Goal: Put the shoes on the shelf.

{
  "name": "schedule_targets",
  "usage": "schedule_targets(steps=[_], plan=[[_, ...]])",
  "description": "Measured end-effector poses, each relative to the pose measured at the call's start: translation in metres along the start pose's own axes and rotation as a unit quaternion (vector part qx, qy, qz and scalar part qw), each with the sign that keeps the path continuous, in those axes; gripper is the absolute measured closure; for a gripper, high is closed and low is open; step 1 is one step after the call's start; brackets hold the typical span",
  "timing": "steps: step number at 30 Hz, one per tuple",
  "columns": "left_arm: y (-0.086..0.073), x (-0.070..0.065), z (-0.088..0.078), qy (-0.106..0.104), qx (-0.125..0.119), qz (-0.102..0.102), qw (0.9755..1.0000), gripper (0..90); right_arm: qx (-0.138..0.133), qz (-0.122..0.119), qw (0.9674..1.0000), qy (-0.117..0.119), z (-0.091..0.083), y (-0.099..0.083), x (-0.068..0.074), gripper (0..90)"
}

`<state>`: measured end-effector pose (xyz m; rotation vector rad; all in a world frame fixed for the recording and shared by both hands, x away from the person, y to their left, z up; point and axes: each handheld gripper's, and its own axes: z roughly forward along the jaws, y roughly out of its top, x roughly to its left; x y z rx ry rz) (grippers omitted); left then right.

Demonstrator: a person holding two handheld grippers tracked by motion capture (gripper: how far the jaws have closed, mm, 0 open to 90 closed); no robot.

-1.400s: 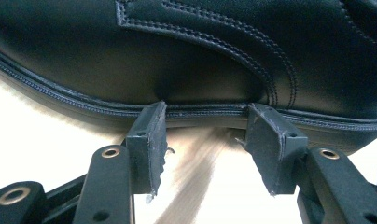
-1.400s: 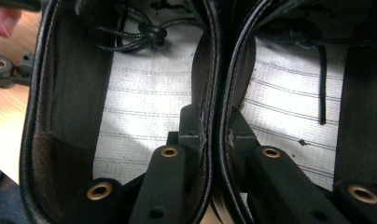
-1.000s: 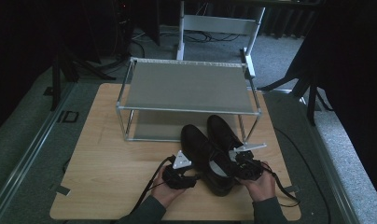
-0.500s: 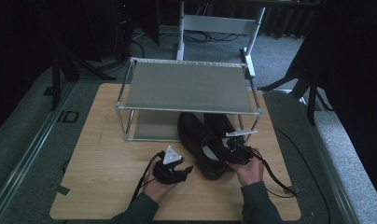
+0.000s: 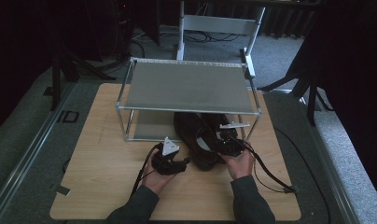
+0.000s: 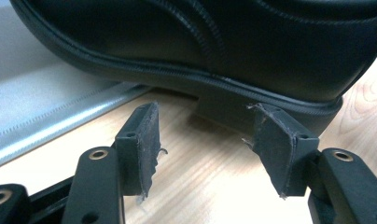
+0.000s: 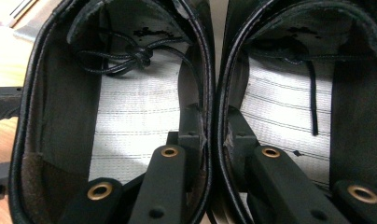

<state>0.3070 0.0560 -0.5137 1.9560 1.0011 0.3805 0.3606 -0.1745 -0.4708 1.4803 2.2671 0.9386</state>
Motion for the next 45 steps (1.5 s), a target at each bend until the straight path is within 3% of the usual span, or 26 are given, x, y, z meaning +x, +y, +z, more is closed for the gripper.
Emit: schedule_targets(steps=[9, 19, 24, 26, 29, 37, 45], plan=[[0.009, -0.001, 0.011, 0.011, 0.003, 0.026, 0.9996, 34.7, -0.002, 0.020, 0.9998, -0.009, 0.013, 0.005, -0.002, 80.6], [0.013, 0.003, 0.015, 0.011, 0.005, 0.025, 0.9996, 38.6, -0.011, 0.018, 0.9995, -0.022, 0.020, 0.019, 0.010, 80.5], [0.013, 0.003, 0.013, 0.007, 0.006, 0.027, 0.9996, 39.6, -0.016, 0.032, 0.9992, -0.017, 0.025, 0.022, 0.011, 80.5], [0.013, 0.000, 0.014, 0.005, 0.004, 0.030, 0.9995, 39.5, -0.015, 0.028, 0.9991, -0.028, 0.027, 0.024, 0.013, 80.4], [0.013, -0.001, 0.015, 0.006, 0.006, 0.031, 0.9995, 39.1, -0.017, 0.024, 0.9989, -0.038, 0.031, 0.025, 0.017, 80.4], [0.014, 0.002, 0.019, 0.013, 0.008, 0.026, 0.9995, 38.2, -0.030, 0.044, 0.9982, -0.028, 0.038, 0.031, 0.017, 80.3], [0.015, 0.004, 0.029, 0.023, 0.019, 0.028, 0.9992, 38.7, -0.041, 0.049, 0.9970, -0.045, 0.041, 0.031, 0.018, 80.2]])
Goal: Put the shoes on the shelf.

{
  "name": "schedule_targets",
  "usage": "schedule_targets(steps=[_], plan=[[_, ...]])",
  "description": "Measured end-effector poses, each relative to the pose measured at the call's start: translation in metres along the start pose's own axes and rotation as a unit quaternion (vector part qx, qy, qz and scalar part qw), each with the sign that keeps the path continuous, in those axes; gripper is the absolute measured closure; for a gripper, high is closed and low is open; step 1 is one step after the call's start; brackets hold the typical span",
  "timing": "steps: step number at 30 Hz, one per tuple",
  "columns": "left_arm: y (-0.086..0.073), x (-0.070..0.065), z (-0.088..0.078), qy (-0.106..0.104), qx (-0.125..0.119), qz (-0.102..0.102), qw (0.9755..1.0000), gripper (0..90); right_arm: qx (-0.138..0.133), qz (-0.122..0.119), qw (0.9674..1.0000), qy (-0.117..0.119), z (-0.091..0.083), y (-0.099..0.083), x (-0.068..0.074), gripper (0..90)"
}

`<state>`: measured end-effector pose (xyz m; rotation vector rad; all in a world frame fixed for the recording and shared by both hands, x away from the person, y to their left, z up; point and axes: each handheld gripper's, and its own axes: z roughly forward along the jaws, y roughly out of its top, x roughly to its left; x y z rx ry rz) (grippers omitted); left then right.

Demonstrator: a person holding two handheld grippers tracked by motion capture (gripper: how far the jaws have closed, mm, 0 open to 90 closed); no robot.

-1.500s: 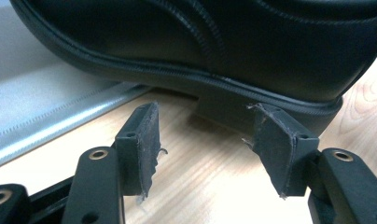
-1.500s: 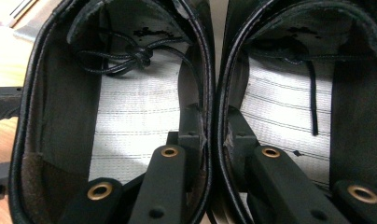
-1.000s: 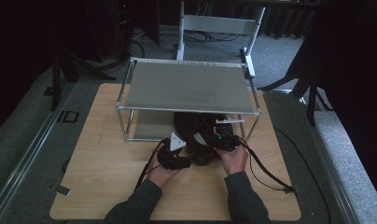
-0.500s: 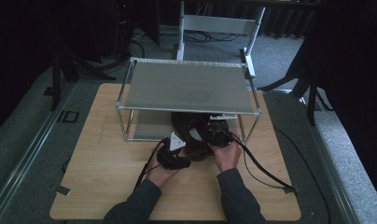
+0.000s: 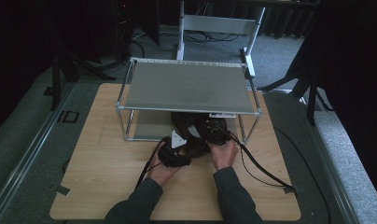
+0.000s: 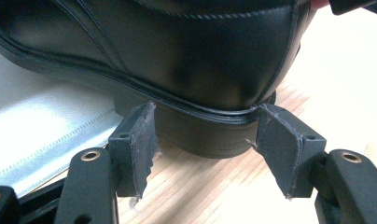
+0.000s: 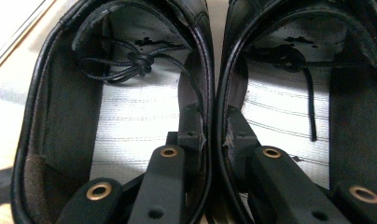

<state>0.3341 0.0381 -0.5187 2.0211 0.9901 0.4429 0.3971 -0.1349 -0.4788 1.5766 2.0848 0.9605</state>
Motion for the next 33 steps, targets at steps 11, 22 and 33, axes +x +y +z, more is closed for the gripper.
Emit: schedule_targets(steps=[11, 22, 33], plan=[[0.005, 0.006, 0.011, -0.001, 0.004, 0.000, 1.0000, 38.2, -0.021, -0.007, 0.9992, -0.034, 0.006, 0.001, 0.010, 80.0], [0.009, 0.008, 0.021, -0.007, 0.008, 0.004, 0.9999, 38.5, -0.036, -0.012, 0.9976, -0.059, 0.009, 0.000, 0.010, 79.9], [0.011, 0.011, 0.026, -0.008, 0.009, 0.010, 0.9999, 38.7, -0.056, -0.006, 0.9958, -0.073, 0.012, -0.001, 0.010, 79.8]])
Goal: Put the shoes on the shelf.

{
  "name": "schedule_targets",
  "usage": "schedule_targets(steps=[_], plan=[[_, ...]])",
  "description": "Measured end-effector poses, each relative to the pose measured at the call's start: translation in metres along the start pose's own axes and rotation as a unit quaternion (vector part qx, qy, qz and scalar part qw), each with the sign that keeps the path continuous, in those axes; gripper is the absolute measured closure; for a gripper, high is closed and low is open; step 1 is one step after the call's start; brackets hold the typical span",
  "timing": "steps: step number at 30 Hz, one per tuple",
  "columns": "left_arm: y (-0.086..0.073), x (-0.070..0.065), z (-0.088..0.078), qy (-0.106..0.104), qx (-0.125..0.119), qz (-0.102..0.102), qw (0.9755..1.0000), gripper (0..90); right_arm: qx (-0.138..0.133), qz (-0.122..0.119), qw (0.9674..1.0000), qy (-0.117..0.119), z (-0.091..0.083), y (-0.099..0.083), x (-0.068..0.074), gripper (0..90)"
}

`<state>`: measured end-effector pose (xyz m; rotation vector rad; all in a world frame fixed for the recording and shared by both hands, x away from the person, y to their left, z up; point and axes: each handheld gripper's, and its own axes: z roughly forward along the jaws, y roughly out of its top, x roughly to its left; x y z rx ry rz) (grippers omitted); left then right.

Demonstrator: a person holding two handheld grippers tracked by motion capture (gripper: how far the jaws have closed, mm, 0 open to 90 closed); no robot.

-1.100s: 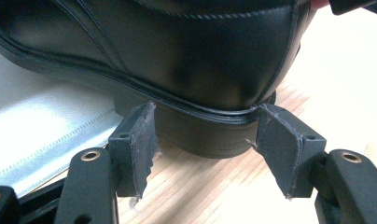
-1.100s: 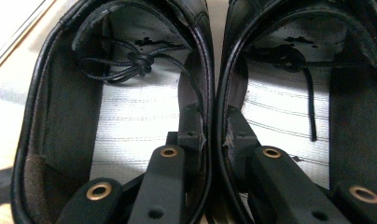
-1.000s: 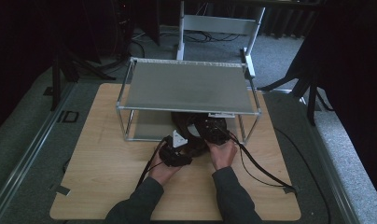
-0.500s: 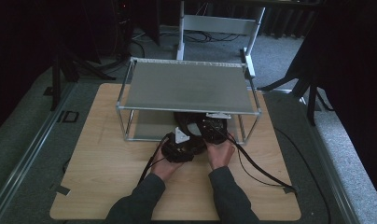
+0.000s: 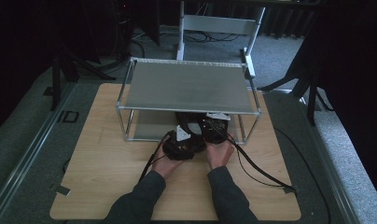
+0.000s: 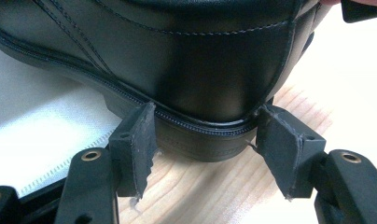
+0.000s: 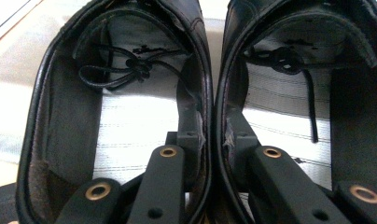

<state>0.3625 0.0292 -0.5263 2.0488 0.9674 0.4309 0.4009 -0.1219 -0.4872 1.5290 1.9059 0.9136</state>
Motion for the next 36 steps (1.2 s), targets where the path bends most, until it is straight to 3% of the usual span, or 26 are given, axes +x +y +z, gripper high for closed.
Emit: schedule_targets(steps=[4, 9, 21, 27, 36], plan=[[0.001, 0.000, 0.002, 0.001, 0.001, 0.004, 1.0000, 39.0, -0.006, 0.003, 1.0000, -0.004, 0.001, -0.001, 0.000, 79.7], [0.002, 0.000, 0.006, 0.003, 0.008, 0.024, 0.9997, 40.3, -0.015, 0.007, 0.9997, -0.018, 0.004, -0.004, 0.000, 79.8], [0.003, 0.011, 0.012, -0.004, 0.000, 0.051, 0.9987, 40.4, -0.040, 0.017, 0.9985, -0.035, 0.009, -0.007, 0.003, 79.8], [0.004, 0.014, 0.014, 0.003, -0.001, 0.067, 0.9977, 40.4, -0.059, 0.016, 0.9974, -0.037, 0.012, -0.008, 0.005, 79.8], [0.003, 0.020, 0.017, -0.010, -0.004, 0.069, 0.9976, 40.3, -0.061, 0.013, 0.9972, -0.041, 0.013, -0.008, 0.005, 78.1]])
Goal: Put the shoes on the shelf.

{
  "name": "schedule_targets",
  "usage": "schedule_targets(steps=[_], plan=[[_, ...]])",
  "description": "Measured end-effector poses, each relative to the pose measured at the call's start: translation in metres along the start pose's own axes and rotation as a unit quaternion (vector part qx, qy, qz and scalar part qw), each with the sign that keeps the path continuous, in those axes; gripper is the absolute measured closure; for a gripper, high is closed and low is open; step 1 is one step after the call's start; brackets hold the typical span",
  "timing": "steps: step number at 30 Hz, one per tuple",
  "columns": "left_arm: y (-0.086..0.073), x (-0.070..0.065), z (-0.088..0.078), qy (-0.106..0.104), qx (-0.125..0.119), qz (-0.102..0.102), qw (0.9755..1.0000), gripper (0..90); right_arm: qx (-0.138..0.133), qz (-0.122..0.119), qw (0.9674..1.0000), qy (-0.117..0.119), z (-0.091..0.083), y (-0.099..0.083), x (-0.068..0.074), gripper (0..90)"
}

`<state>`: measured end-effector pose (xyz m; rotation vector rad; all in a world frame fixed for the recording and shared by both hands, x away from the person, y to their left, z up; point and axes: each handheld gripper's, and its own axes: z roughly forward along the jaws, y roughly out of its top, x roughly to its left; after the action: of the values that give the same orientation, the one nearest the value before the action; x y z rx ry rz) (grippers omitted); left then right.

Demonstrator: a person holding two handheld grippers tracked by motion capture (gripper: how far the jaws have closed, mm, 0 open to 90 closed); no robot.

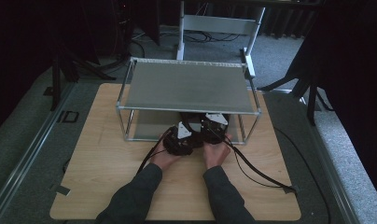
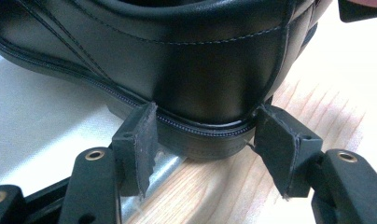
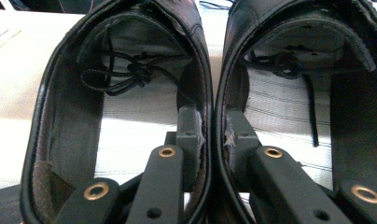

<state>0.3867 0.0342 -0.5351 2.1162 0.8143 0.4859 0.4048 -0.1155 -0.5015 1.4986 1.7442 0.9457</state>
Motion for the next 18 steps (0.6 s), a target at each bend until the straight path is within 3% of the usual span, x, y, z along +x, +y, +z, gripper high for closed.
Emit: schedule_targets(steps=[3, 7, 14, 18], plan=[[0.000, 0.006, 0.002, -0.015, 0.003, -0.016, 0.9998, 39.7, -0.011, 0.000, 0.9999, 0.008, 0.001, 0.000, 0.000, 70.9], [0.006, 0.011, 0.003, -0.016, 0.004, -0.019, 0.9997, 41.1, -0.045, 0.011, 0.9988, 0.015, 0.003, 0.005, -0.005, 49.6], [0.007, 0.010, 0.005, -0.016, 0.012, -0.025, 0.9995, 38.6, -0.073, -0.026, 0.9964, 0.033, -0.016, 0.002, -0.001, 40.1], [0.004, 0.010, 0.005, -0.009, 0.016, -0.031, 0.9993, 35.5, -0.103, -0.046, 0.9922, 0.051, -0.039, -0.006, -0.010, 37.1]])
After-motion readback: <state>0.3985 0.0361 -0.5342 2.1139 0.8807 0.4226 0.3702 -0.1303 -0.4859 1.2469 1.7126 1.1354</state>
